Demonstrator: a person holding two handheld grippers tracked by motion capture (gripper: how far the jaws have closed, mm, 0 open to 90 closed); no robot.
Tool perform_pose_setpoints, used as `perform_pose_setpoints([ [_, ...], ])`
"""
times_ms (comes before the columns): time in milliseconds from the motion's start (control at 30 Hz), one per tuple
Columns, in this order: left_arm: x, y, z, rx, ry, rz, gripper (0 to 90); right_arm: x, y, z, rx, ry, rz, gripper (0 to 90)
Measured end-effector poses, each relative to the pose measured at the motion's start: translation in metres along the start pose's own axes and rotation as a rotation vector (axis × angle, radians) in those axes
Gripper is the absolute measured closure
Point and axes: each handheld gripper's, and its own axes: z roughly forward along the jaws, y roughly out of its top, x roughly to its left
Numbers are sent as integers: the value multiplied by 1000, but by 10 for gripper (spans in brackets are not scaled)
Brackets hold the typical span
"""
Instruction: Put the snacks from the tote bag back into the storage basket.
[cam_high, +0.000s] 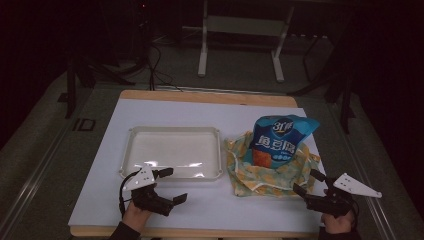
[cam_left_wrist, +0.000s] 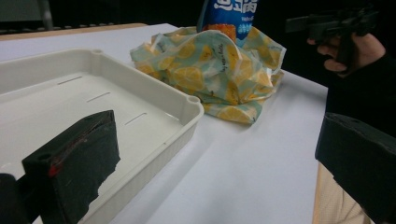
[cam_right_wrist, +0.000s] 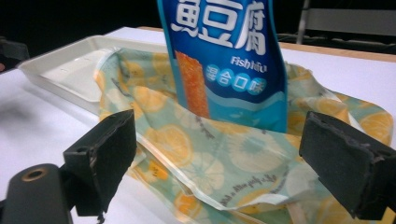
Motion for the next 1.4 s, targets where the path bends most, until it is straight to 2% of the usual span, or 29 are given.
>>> perform_pose_setpoints([
  [33,-1,0,-1,-6,3,2,1,1,0,0,4,-16,-14,108],
  [100,-2,0,-2,-12,-24,-2,1,2,0,1,6,12,-24,108],
  [167,-2,1,-2,-17,-21,-3,0,4,-2,2,18,-19,-27,109],
  [200,-3,1,-2,-8,-15,-1,1,4,-2,3,30,7,-29,109],
  [367,-5,3,0,10,0,8,1,6,-4,-1,36,33,-47,108],
  [467,-7,6,1,9,-9,17,1,5,-3,-4,33,39,-56,108],
  [633,-10,11,4,21,-65,-16,1,7,0,-6,40,43,-91,111],
  [700,-11,13,6,42,-58,-4,1,8,1,-4,52,46,-114,112],
  [767,-12,16,9,55,-68,14,1,10,3,-3,51,56,-125,121],
  [1067,-14,24,18,79,-87,21,1,8,12,-1,41,58,-136,131],
  [1167,-13,27,20,78,-85,26,1,9,15,-1,41,60,-141,130],
  [1233,-12,31,21,74,-84,14,1,8,17,-1,35,62,-138,130],
  [1400,-9,38,25,59,-105,14,1,6,24,-3,19,56,-141,130],
])
